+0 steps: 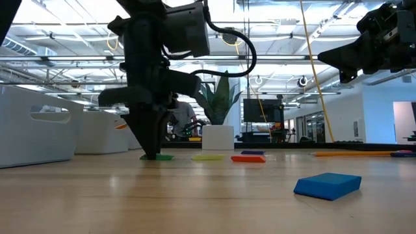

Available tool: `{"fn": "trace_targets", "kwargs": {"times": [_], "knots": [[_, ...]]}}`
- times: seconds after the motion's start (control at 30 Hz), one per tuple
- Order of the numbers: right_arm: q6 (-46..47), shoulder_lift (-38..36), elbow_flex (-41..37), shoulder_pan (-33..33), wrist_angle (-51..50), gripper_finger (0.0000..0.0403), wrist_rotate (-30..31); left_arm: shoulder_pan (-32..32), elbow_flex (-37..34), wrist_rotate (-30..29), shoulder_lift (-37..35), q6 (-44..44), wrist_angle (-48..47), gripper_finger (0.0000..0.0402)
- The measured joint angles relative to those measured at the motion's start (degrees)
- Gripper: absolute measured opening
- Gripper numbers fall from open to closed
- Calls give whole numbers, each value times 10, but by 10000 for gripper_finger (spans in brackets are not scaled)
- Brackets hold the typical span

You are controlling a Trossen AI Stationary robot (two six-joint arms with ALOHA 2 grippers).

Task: Sort crayons/erasers/pens/pencils in bins
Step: Put the green eraser into the bottom

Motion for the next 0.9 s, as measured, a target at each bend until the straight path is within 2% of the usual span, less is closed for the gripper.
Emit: {"fn": "trace_targets", "kwargs": {"times": [0.07, 0.23, 0.4, 0.53, 0.67, 0.77, 0.9], "knots": [[0, 0, 0, 0, 0, 13, 0, -1, 17, 35, -20, -26, -33, 50], [0, 0, 0, 0, 0, 13, 0, -18, 73, 113, -96, -153, -143, 50], [0, 0, 0, 0, 0, 13, 0, -101, 80, 149, -189, -248, -233, 50], [0, 0, 0, 0, 0, 13, 0, -210, 60, 120, -246, -338, -324, 50], [0, 0, 0, 0, 0, 13, 0, -370, 36, 71, -292, -455, -321, 50], [0, 0, 0, 0, 0, 13, 0, -472, 23, 22, -283, -548, -298, 50], [0, 0, 0, 0, 0, 13, 0, -552, -4, -21, -246, -630, -275, 51]]}}
